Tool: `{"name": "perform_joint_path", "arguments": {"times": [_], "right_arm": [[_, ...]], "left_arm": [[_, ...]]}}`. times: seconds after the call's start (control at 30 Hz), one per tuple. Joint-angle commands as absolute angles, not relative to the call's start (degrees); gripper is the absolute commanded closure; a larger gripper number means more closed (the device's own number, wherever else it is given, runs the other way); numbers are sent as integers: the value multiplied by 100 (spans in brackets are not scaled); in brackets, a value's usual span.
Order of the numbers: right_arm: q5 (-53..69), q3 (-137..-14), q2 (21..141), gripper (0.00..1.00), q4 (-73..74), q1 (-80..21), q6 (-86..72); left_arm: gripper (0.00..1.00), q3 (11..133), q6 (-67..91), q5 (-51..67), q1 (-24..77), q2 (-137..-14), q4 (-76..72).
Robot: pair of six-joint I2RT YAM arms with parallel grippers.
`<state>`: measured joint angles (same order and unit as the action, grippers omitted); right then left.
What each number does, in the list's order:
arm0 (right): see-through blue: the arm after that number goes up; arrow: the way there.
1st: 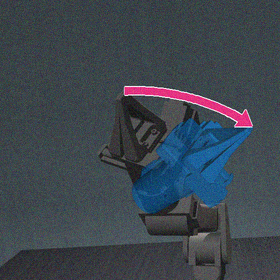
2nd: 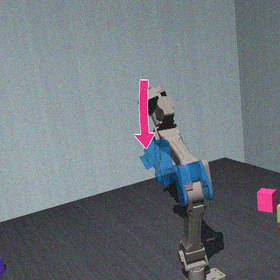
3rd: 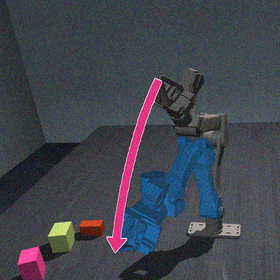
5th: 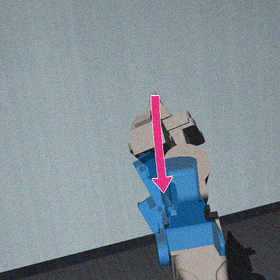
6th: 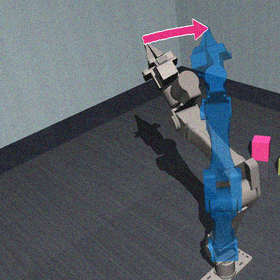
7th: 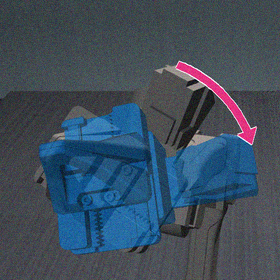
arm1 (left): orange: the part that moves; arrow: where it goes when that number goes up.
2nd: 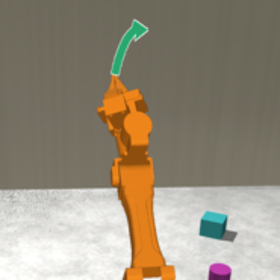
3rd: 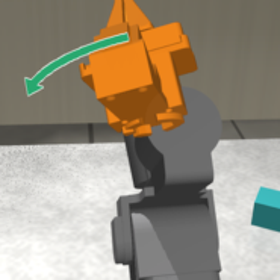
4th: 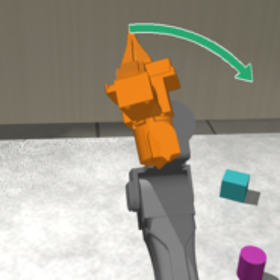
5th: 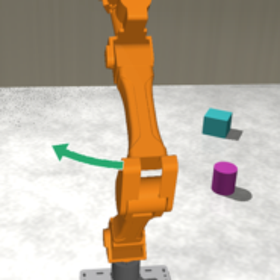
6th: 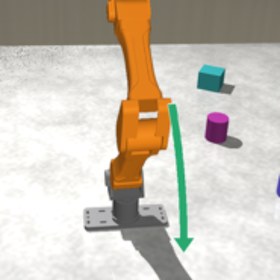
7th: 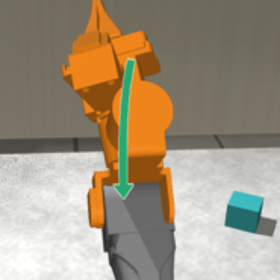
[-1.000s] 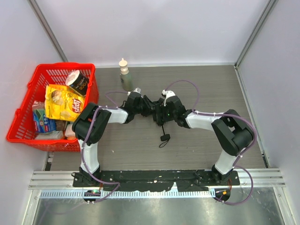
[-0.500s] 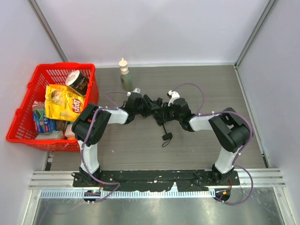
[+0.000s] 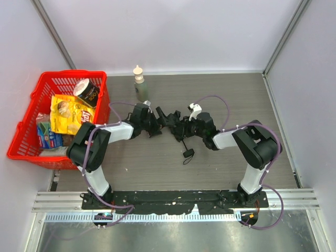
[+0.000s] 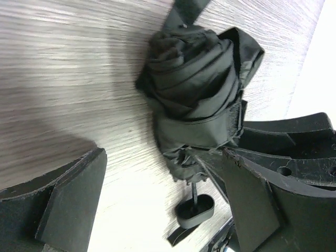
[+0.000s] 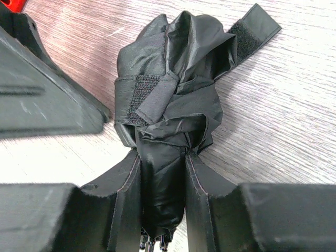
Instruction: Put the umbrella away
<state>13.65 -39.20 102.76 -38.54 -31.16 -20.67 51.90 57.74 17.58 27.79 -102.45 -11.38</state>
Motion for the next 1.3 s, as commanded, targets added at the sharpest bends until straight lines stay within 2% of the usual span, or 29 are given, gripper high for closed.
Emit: {"name": "perform_joint_path", "arguments": {"times": [0.0,0.07,0.17,0.27,0.4,0.6,1.1,1.27], "right_arm": [[1345,-3691,10160,99,-3410,-3146,-1618],[1353,-3691,10134,99,-3401,-3146,-1573],[1345,-3726,10125,99,-3314,-3138,-1494],[1336,-3762,10090,99,-3252,-3146,-1442],[1336,-3797,10055,99,-3182,-3146,-1389],[1354,-3806,10028,99,-3155,-3146,-1389],[1354,-3832,9940,99,-3024,-3146,-1301],[1318,-3806,9870,99,-2953,-3146,-1257]], "left_arm": [[8,5167,5511,2056,2453,-9826,-712],[7,5553,5397,2232,2417,-9949,-292],[1,5993,5379,2461,2426,-10142,-114],[0,6353,5327,2356,2426,-10326,-18],[0,7152,5239,2303,2487,-10853,841],[0,8234,4817,1232,2812,-11461,2363],[0,8183,4984,879,3243,-11883,2074],[0,7604,4930,668,3147,-11102,1592]]}}
